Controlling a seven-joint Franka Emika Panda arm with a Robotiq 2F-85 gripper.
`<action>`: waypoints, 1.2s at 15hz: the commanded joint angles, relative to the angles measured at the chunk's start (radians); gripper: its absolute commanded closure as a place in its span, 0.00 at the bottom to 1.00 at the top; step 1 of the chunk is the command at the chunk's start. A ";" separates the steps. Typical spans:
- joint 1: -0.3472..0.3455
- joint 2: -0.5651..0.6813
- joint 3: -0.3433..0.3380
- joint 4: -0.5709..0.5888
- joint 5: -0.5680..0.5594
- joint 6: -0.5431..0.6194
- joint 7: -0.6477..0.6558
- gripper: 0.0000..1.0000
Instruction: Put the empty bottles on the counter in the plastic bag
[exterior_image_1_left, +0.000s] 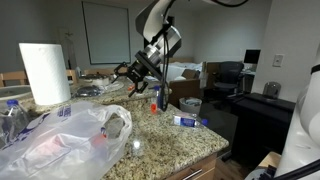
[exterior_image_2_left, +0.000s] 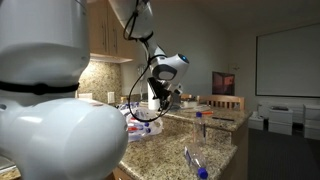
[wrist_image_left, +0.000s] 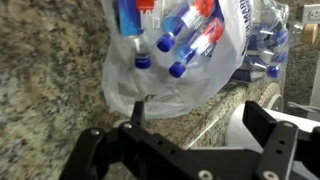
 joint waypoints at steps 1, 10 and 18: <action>-0.077 -0.188 -0.002 -0.096 -0.152 0.080 0.069 0.00; -0.232 -0.065 0.045 -0.040 -0.576 0.399 0.400 0.00; -0.196 0.058 -0.016 0.114 -0.926 0.119 0.739 0.00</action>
